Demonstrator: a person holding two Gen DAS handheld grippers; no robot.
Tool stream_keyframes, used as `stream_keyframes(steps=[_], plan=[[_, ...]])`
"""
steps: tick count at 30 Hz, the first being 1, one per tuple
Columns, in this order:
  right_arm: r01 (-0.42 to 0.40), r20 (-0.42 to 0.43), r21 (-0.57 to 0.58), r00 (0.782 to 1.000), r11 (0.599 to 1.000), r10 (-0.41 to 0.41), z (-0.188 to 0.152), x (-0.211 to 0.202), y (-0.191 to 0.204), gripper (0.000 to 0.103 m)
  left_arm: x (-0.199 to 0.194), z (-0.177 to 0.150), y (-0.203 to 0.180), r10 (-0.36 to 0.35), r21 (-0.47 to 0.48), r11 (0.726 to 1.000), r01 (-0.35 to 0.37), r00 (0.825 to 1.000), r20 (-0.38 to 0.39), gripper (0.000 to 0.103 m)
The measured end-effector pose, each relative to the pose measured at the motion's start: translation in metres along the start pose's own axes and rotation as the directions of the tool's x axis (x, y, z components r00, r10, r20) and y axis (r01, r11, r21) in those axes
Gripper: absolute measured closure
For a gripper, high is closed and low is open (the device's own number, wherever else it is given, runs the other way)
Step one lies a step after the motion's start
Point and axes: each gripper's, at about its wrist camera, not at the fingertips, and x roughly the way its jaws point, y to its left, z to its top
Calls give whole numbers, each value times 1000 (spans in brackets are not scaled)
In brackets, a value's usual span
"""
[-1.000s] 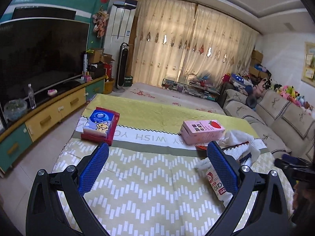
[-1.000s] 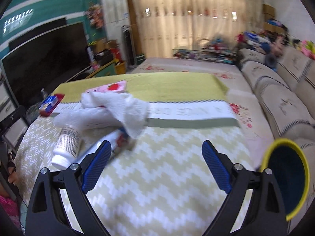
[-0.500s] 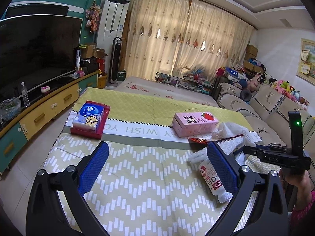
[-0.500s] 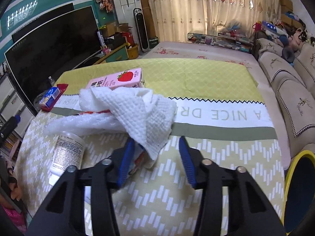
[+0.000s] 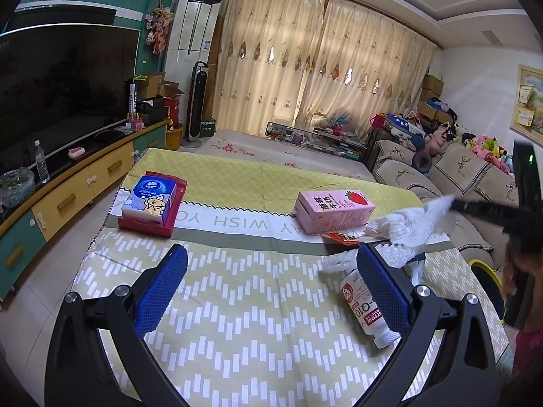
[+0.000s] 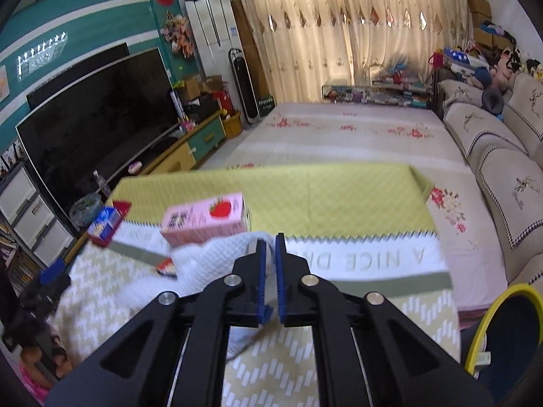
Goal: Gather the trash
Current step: 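Grasp the white towel with the right gripper, then carry the towel over the bin and open the right gripper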
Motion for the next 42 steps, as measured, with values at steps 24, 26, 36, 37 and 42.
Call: stream_keyframes(steps=[24,26,36,37,42], plan=[[-46,-192,-43,981,998,37,-18,62,38,43,1,-1,-3,-6,8,1000,6,1000,-8,5],[-36,-202,-27,979,999,30,-22,70,37,72,1,-1,-3,-10,5,1000,10,1000,-8,5],[-78,-69,27,994,997,80,6,20,22,99,1,-1,-4,-14,8,1000,14,1000,-11,5],[-84,-57,29,995,996,85,10,14,21,99,1,-2,-4,-13,8,1000,13,1000,-12,5],[-92,4,28,996,995,92,30,-16,14,99,2,-2,-3,-11,10,1000,12,1000,-15,5]])
